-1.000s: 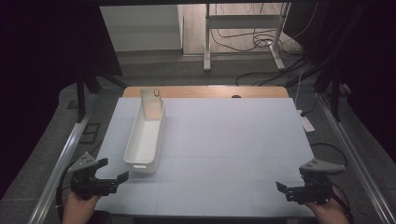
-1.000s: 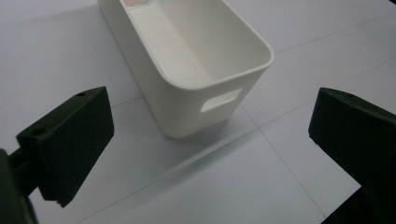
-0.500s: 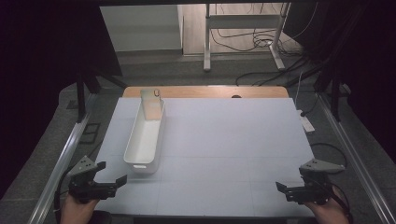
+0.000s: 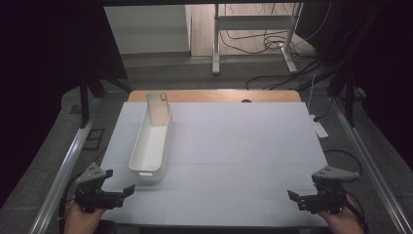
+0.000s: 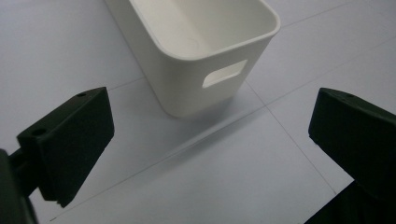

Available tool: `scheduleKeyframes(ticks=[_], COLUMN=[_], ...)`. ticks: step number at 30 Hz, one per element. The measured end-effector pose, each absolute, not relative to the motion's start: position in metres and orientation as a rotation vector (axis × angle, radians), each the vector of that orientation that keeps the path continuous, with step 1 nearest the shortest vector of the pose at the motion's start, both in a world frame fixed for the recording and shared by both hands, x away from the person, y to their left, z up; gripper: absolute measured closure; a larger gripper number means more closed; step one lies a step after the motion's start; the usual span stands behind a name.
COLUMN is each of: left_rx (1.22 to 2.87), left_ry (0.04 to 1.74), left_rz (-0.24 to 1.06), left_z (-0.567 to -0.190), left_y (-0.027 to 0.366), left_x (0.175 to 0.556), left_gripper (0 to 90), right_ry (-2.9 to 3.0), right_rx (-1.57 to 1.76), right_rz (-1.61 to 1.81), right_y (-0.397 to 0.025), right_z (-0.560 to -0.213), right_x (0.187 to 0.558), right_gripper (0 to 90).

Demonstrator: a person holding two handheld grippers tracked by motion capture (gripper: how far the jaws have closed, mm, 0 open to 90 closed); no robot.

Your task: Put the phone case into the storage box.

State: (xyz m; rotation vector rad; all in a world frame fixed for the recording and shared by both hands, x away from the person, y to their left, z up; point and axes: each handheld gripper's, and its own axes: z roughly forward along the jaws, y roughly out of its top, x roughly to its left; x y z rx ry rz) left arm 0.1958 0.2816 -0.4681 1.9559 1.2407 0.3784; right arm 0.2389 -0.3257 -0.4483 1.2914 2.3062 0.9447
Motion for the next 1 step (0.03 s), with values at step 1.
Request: scheduleKeyframes(ticks=[1], left_rx=[1.958], left_ry=[1.245], left_rz=[0.382], left_z=[-0.4681], left_y=[0.2808], left_x=[0.1959], left_gripper=[1.1], right_ry=[2.306], right_rx=[1.291], right_rz=[0.943], right_y=[-0.3259], right_z=[-0.4485], right_x=[0.2391], right_gripper=[0.0])
